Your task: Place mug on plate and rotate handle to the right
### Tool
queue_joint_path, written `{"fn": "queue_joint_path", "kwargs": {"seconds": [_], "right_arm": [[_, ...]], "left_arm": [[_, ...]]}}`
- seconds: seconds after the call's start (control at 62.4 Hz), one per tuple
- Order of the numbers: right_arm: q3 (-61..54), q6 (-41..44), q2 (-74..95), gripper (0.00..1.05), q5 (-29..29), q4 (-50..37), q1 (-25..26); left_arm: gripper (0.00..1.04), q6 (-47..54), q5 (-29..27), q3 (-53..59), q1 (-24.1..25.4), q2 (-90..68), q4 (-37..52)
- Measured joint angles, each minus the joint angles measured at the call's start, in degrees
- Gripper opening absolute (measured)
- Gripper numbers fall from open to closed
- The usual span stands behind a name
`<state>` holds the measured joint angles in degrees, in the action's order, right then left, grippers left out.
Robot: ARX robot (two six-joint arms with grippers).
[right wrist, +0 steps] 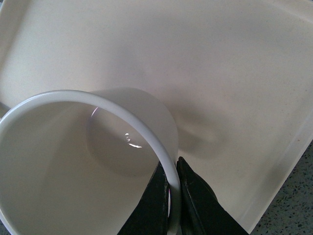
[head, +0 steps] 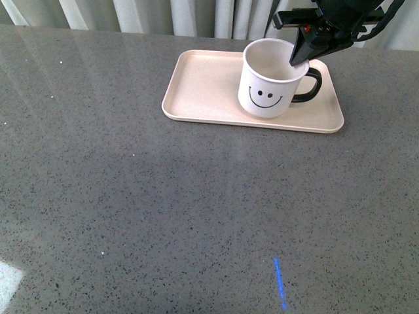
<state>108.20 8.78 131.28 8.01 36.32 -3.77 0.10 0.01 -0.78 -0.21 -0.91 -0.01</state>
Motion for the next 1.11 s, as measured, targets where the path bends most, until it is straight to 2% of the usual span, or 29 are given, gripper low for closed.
{"fn": "queue_joint_path", "kwargs": {"seconds": [0.401, 0.609, 0.833, 0.881, 0.962, 1.106], "right_arm": [[1.99, 0.92, 2.19, 0.02, 0.24, 1.20, 0.46], [2.40, 1.05, 2.25, 0.47, 1.20, -1.53, 1.16], [-1.46, 0.13, -1.05, 0.79, 2.58, -9.22, 1.84], [-4.02, -0.63, -3.61, 0.89, 3.34, -13.40, 2.05], [-7.21, -1.73, -6.71, 0.97, 5.40, -17.57, 2.36], [-9.49, -2.40, -10.51, 0.96, 6.21, -20.13, 2.54]], "left_arm": [[0.96, 0.02, 0.00, 0.00, 0.00, 0.00, 0.00], [0.96, 0.02, 0.00, 0.00, 0.00, 0.00, 0.00], [0.96, 0.02, 0.00, 0.00, 0.00, 0.00, 0.00], [0.96, 0.02, 0.00, 0.00, 0.00, 0.00, 0.00], [0.96, 0.00, 0.00, 0.00, 0.00, 0.00, 0.00], [0.96, 0.02, 0.00, 0.00, 0.00, 0.00, 0.00]]}}
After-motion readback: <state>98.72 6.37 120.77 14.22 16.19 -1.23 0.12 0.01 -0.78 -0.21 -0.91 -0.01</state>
